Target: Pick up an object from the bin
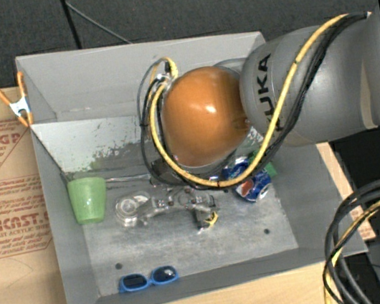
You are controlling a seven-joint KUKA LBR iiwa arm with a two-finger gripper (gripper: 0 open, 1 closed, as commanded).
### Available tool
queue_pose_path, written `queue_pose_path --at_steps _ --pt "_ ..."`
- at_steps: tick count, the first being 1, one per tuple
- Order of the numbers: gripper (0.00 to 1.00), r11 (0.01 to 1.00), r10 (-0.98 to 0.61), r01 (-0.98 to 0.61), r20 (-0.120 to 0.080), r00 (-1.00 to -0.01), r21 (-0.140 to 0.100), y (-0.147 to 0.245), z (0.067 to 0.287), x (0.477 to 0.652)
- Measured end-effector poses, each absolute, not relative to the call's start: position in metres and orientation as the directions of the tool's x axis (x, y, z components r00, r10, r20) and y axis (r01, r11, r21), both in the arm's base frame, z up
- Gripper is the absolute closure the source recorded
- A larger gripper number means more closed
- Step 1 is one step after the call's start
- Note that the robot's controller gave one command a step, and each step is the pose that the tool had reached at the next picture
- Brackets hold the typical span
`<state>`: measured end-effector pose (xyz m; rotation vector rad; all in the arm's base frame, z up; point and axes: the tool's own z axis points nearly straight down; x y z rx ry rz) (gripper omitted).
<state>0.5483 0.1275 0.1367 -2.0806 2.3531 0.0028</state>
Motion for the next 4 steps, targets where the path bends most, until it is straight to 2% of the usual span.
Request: queue_pose_path --at_steps 1,2,3,4 --pt "0.0 -0.121 -0.993 -0.993 0.0 0.121 0.002 0.074 0.149 0.505" --pt "1.0 -0.123 -0.992 -0.992 -0.003 0.123 0.001 0.076 0.149 0.505" --pt "0.0 -0.123 -0.992 -0.992 -0.004 0.123 0.001 0.076 0.149 0.505" --pt "0.0 -0.122 -0.992 -0.992 -0.005 0.122 -0.003 0.112 0.13 0.583"
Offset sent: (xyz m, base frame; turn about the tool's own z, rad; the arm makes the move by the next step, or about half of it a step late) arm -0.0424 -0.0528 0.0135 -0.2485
